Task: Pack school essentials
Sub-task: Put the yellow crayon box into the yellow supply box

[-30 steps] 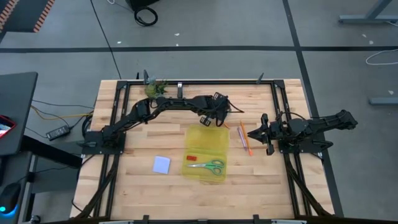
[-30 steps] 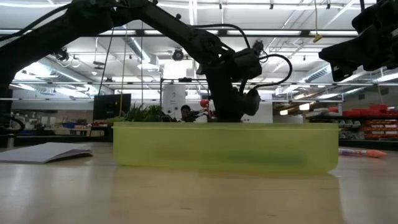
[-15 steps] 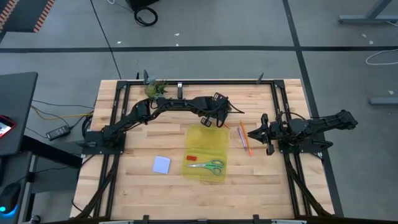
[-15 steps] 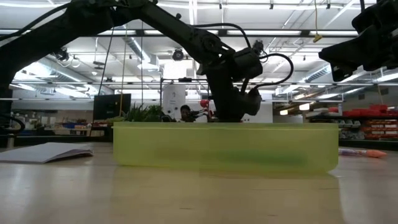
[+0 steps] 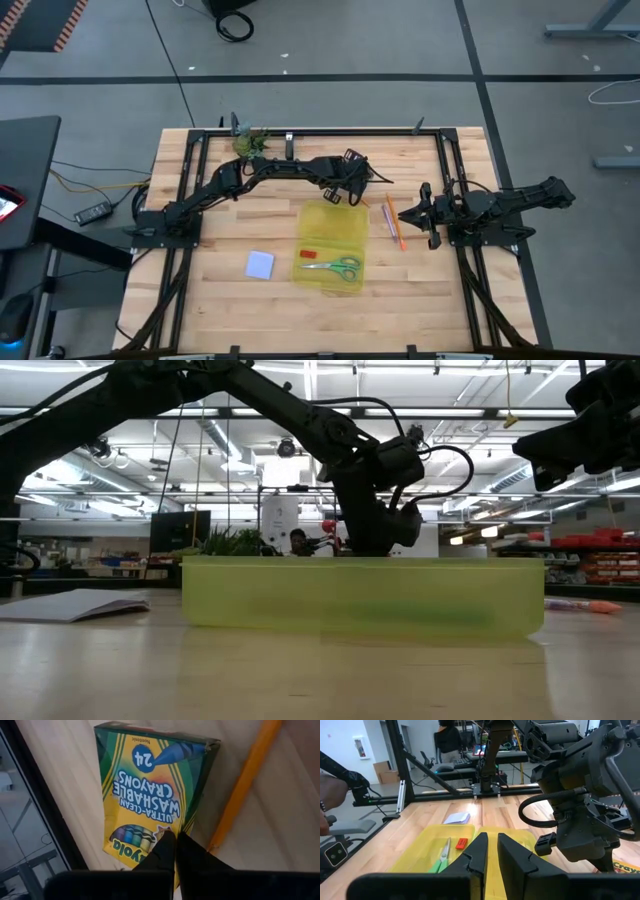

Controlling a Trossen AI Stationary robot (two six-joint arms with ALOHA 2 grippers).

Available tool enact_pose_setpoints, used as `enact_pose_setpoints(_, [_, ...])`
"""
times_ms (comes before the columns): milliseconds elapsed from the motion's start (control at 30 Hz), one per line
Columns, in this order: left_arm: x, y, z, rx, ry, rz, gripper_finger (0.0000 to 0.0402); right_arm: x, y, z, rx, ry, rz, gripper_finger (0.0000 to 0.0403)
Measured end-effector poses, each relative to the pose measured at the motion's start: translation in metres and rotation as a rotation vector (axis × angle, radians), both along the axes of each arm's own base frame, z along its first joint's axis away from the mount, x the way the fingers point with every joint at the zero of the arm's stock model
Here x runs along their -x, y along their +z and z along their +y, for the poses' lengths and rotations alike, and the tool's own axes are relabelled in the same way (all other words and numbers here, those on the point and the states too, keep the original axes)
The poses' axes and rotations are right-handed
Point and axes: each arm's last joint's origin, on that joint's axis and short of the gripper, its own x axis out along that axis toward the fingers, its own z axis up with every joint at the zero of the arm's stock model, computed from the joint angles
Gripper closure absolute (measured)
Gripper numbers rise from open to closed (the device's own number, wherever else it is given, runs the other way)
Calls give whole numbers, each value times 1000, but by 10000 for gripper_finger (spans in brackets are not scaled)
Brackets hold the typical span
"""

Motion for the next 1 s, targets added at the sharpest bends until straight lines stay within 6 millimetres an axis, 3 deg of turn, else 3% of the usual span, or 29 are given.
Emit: enact_pose_setpoints(1000, [-1,2,-6,-153,-4,65,401,0,0,0,0,0,0,352])
